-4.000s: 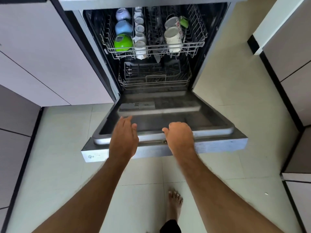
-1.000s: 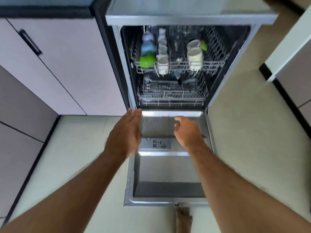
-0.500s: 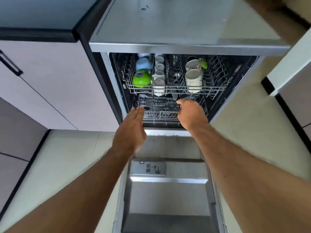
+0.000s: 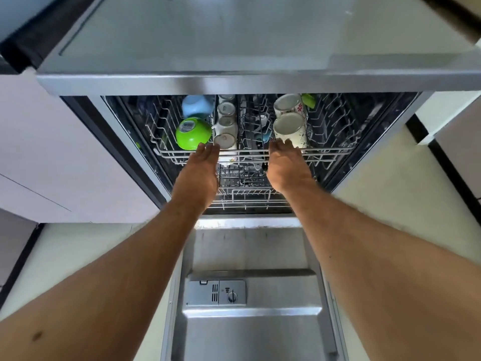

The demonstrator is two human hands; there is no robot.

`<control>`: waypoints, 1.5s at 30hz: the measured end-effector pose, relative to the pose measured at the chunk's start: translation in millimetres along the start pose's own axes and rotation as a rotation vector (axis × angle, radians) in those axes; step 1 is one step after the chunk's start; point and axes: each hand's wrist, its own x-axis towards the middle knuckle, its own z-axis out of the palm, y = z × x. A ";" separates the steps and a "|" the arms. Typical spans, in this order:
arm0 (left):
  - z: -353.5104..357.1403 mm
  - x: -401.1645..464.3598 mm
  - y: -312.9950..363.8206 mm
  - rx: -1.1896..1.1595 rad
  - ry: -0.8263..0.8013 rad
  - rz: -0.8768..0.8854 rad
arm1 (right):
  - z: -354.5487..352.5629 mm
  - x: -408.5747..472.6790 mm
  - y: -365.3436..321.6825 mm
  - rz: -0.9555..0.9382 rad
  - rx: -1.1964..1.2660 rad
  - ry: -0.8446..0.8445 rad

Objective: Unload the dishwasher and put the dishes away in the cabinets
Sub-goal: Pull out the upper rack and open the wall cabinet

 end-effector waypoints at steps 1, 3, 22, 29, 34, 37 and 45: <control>2.3 4.1 -0.7 0.028 -0.017 0.004 | 2.4 2.7 1.3 -0.009 -0.028 0.020; 8.4 13.1 -3.1 0.086 -0.037 0.014 | 5.6 6.6 2.1 -0.026 -0.048 0.081; -7.7 20.6 0.9 0.054 0.057 -0.152 | 1.6 -3.6 1.0 0.057 0.235 0.057; -2.9 -12.7 0.5 -0.064 -0.003 -0.161 | 14.1 -41.2 4.8 -0.003 0.206 0.082; -4.7 -37.4 -0.2 -0.054 -0.081 -0.148 | 20.3 -67.7 1.5 -0.026 0.230 0.088; -7.7 -52.1 7.6 -0.026 -0.094 -0.126 | 20.9 -83.3 0.3 -0.021 0.252 0.085; -2.2 -103.2 10.0 -0.053 -0.072 -0.100 | 25.9 -133.0 -2.1 -0.059 0.208 0.105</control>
